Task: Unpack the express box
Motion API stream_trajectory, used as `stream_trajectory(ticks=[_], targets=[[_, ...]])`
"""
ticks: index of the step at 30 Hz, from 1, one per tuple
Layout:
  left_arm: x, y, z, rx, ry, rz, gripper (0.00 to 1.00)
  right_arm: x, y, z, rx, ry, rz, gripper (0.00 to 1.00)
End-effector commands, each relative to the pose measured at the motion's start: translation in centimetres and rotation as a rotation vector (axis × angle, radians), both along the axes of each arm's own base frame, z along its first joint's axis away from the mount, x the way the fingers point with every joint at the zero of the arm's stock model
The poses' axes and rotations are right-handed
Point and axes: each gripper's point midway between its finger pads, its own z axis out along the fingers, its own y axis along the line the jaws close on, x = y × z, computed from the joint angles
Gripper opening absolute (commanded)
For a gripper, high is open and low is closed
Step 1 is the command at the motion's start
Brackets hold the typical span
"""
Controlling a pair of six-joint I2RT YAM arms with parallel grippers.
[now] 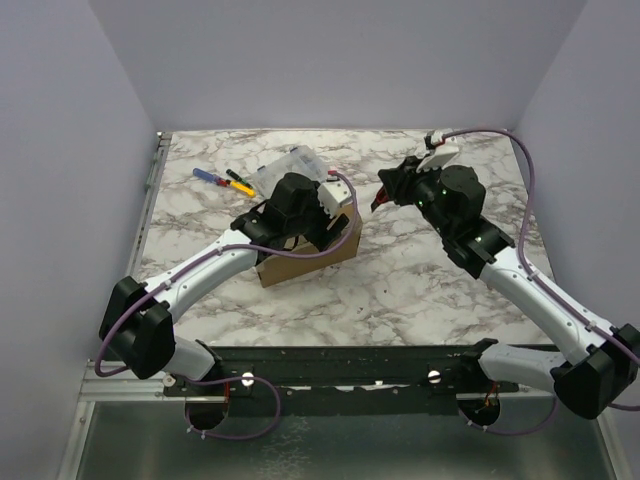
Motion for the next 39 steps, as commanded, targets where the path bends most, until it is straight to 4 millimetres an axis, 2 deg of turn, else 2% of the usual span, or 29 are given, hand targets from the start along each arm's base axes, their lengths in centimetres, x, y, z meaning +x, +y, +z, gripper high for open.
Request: stream_trajectory(ticks=[1,8,11,16,21,30,39], targets=[[-2.5,0.1,-3.3,0.020,0.126,-0.050,0.67,1.2,1.8,1.1,0.005,-0.072,0.029,0.01],[-2.6,0.2,-3.8,0.018,0.147,-0.036,0.68,2.5,2.9,1.1,-0.045,-0.088,-0.006,0.01],[-2.8,0.2,-4.0,0.018,0.158,-0.036,0.68,2.5,3.3,1.4,-0.050,-0.110,0.001,0.01],[-2.6,0.2,-4.4,0.029,0.164,-0.030,0.68,2.4,2.9,2.3,-0.038,-0.140,-0.032,0.01],[-2.8,0.1,-4.3,0.021,0.170,-0.038,0.68,2.8,3.0,2.4,-0.036,-0.144,-0.039,0.01],[-2.8,0.1,-3.9,0.013,0.163,-0.037,0.68,3.3,4.3,2.3,-0.011,-0.142,-0.003,0.01],[-2.9,0.0,-4.1,0.013,0.172,-0.045,0.68,3.6,4.8,1.3,-0.024,-0.122,0.008,0.01]])
